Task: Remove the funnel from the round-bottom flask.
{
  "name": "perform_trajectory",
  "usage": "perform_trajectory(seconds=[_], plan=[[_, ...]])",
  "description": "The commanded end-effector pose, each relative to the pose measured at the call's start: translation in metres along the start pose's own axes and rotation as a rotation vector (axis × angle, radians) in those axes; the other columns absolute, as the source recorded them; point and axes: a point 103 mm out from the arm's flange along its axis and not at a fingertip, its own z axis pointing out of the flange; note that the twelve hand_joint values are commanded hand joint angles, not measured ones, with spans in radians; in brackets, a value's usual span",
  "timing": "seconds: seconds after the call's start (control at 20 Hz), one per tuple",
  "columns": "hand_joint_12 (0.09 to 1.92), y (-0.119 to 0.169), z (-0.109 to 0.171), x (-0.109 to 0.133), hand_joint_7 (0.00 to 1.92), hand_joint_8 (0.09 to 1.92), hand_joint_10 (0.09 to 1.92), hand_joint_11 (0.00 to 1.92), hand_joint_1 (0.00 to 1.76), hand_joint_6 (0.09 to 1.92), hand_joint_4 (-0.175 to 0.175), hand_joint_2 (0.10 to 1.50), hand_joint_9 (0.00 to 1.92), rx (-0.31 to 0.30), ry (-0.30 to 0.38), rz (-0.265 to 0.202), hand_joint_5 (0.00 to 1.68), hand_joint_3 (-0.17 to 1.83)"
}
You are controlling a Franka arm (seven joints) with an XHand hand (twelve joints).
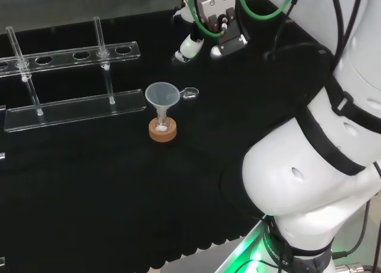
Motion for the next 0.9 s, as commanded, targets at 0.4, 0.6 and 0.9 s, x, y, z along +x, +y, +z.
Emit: perform_trajectory(seconds=[0.4,0.6,0.9], plan=[[1.45,-0.045,0.005,0.065,0.0,0.65,0.74,0.34,0.6,0.09,-0.053,0.66,0.26,0.077,-0.013,-0.032,0.13,0.35],[1.46,-0.045,0.011,0.074,0.0,0.59,0.77,0.34,0.58,0.09,-0.053,0.66,0.21,0.078,-0.026,-0.041,0.12,0.32],[1.48,-0.045,0.029,0.083,0.0,0.49,0.81,0.33,0.55,0.09,-0.053,0.66,0.16,0.032,-0.038,-0.024,0.11,0.28]])
